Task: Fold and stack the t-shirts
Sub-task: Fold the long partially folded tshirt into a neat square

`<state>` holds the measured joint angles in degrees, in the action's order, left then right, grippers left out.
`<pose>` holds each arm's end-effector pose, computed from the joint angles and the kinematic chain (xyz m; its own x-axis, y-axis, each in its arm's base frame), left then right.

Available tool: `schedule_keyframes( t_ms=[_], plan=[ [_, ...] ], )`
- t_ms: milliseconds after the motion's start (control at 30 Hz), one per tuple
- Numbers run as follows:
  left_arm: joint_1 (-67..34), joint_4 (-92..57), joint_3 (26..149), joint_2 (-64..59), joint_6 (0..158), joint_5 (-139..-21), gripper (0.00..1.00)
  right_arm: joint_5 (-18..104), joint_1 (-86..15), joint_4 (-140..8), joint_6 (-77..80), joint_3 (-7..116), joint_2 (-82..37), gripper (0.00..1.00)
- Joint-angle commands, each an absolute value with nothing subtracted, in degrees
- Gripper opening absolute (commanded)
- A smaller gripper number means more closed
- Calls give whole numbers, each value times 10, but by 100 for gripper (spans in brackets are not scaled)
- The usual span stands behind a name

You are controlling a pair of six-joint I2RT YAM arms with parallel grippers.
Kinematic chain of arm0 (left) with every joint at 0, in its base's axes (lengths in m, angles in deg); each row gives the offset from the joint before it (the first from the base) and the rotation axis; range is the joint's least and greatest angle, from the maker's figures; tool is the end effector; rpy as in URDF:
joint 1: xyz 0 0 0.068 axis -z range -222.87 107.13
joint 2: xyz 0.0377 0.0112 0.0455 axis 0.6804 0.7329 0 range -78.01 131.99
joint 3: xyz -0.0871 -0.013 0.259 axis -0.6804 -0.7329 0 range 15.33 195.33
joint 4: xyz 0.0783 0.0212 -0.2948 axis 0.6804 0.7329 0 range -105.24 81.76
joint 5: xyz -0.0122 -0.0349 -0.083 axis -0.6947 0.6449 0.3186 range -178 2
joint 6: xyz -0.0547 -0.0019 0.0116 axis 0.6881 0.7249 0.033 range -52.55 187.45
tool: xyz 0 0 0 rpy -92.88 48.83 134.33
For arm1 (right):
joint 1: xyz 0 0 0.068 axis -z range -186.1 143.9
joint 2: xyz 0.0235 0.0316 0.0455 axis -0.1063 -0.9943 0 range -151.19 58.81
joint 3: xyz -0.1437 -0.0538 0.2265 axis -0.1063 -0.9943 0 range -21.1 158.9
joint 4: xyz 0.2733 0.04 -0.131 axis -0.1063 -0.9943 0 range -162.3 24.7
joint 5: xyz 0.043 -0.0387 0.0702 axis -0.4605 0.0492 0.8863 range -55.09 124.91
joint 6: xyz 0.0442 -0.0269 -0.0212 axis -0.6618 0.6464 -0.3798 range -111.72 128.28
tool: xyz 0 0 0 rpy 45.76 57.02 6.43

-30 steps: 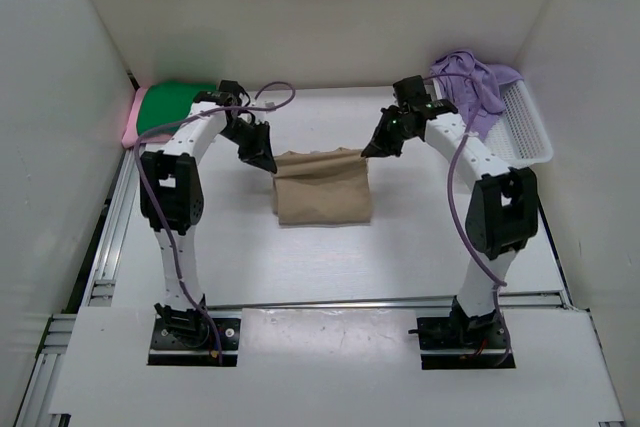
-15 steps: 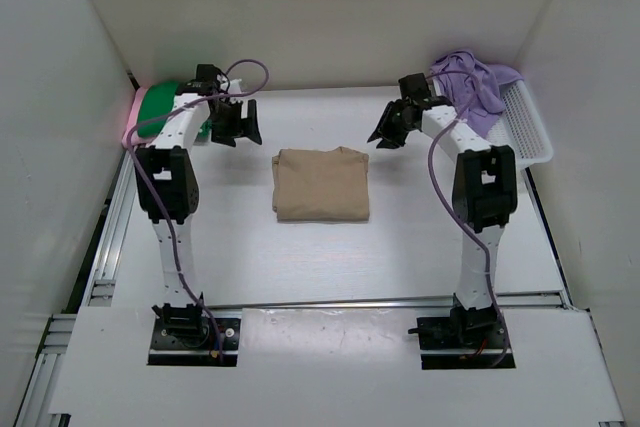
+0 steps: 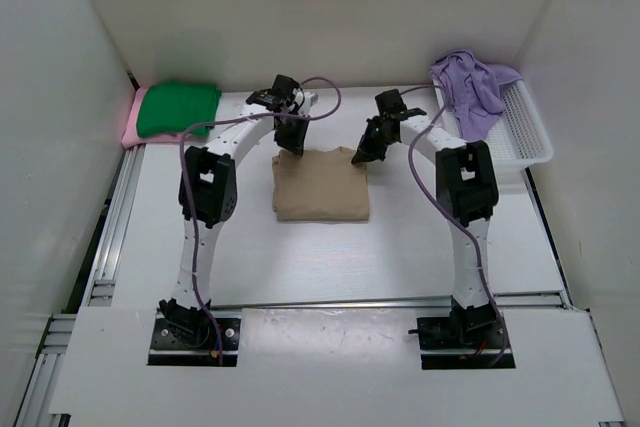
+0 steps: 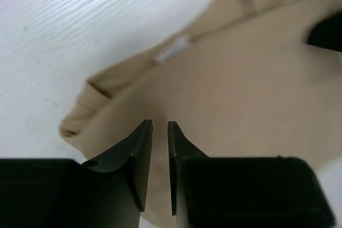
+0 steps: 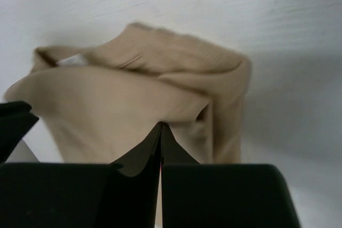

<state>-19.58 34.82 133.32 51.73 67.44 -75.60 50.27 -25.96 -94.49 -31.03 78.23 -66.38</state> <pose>0.4927 -0.2211 0.2180 -0.8094 0.3487 -0.4725 0.4795 0.8569 -0.1891 0.4903 0.1881 0.1655 -0.8944 0.3266 -0.3057 0.1246 0.8382 0.5309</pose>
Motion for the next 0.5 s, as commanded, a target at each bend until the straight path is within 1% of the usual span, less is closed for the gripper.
schedule_keyframes(
  t_ms=[0,67,167,200,300,333,400,433,467],
  plan=[
    [-227,361,1362,561,674,-825,30,507,-254,-956,-343,835,-708,0],
    [-234,361,1381,572,674,-832,30,482,-249,-956,-358,847,-723,0],
    [-246,349,1393,572,674,-838,40,459,-249,-956,-365,855,-723,0],
    [-253,342,1393,564,674,-828,51,459,-244,-956,-365,860,-723,0],
    [-258,330,1387,547,674,-833,58,466,-244,-956,-360,860,-717,0],
    [-258,330,1387,547,674,-840,66,472,-244,-956,-360,860,-712,0],
    [-264,330,1377,517,674,-840,73,484,-244,-956,-343,850,-683,0],
    [-264,330,1365,501,674,-831,78,484,-244,-961,-336,842,-669,2],
    [-264,330,1349,459,674,-820,90,484,-244,-969,-329,831,-653,6]
  ],
)
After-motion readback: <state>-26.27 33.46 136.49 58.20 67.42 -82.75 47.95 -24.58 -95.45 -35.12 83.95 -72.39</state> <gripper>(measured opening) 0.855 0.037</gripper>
